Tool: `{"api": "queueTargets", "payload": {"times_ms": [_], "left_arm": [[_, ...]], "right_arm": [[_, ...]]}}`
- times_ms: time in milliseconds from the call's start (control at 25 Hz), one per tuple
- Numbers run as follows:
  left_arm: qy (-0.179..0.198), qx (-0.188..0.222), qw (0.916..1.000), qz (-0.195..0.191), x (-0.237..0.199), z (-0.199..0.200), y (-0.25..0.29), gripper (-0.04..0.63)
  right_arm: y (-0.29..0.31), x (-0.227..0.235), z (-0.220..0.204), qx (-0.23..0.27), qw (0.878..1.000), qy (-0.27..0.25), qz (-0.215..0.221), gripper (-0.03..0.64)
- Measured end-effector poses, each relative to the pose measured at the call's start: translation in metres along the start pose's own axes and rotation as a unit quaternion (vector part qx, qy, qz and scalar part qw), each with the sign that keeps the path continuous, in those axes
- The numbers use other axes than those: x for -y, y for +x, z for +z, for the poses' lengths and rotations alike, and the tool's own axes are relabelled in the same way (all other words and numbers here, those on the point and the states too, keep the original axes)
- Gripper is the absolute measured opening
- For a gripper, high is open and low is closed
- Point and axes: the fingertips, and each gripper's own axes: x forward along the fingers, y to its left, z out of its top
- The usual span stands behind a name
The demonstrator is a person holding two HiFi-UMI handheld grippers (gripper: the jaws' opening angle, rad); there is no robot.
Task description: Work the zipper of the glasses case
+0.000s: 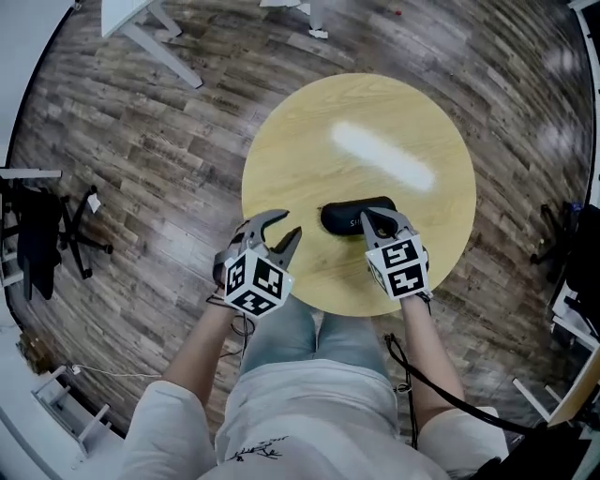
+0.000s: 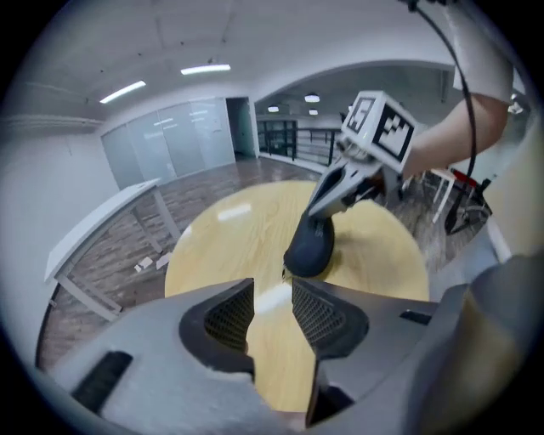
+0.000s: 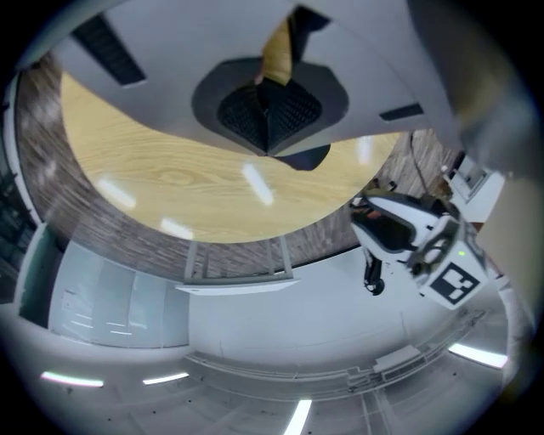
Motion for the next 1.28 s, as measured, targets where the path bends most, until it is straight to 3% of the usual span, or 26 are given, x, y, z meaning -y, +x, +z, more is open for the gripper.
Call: {"api": "queueTargets", "payload": {"times_ms": [80, 160, 200, 280, 400, 600, 680, 920, 1280], "left_arm": [[-0.064, 0.075, 0.9952, 0.006, 0.014, 0.033, -0.044, 0.115], [-0.136, 0.145, 0.9799, 0.015, 0.017, 0.073, -0.087, 0.035], [-0.161, 0.175, 0.9711, 0.019, 0.018, 0.094, -0.106, 0.005], [-0.176, 0.220, 0.9587, 0.035, 0.019, 0.133, -0.135, 0.005], [-0.189, 0.252, 0.9472, 0.058, 0.021, 0.162, -0.150, 0.005], [-0.223, 0.271, 0.9346, 0.059, 0.020, 0.193, -0.135, 0.005], [-0.222, 0.273, 0.9341, 0.058, 0.024, 0.201, -0.134, 0.005], [-0.178, 0.265, 0.9451, 0.069, 0.049, 0.218, -0.131, 0.005], [-0.192, 0.246, 0.9484, 0.056, 0.066, 0.203, -0.129, 0.005]], "right_arm": [[-0.036, -0.002, 0.027, 0.047, 0.998, 0.019, -0.023, -0.006], [-0.082, -0.012, 0.065, 0.121, 0.991, 0.050, -0.022, -0.006], [-0.106, -0.017, 0.081, 0.156, 0.985, 0.067, -0.020, -0.006], [-0.149, -0.027, 0.105, 0.213, 0.972, 0.094, -0.029, -0.006], [-0.187, -0.045, 0.118, 0.257, 0.960, 0.097, -0.050, -0.006], [-0.204, -0.036, 0.125, 0.268, 0.954, 0.103, -0.087, -0.006], [-0.214, -0.034, 0.120, 0.279, 0.949, 0.117, -0.086, -0.006], [-0.233, -0.020, 0.094, 0.276, 0.944, 0.148, -0.101, -0.006], [-0.230, -0.034, 0.087, 0.257, 0.953, 0.135, -0.091, -0.006]]}}
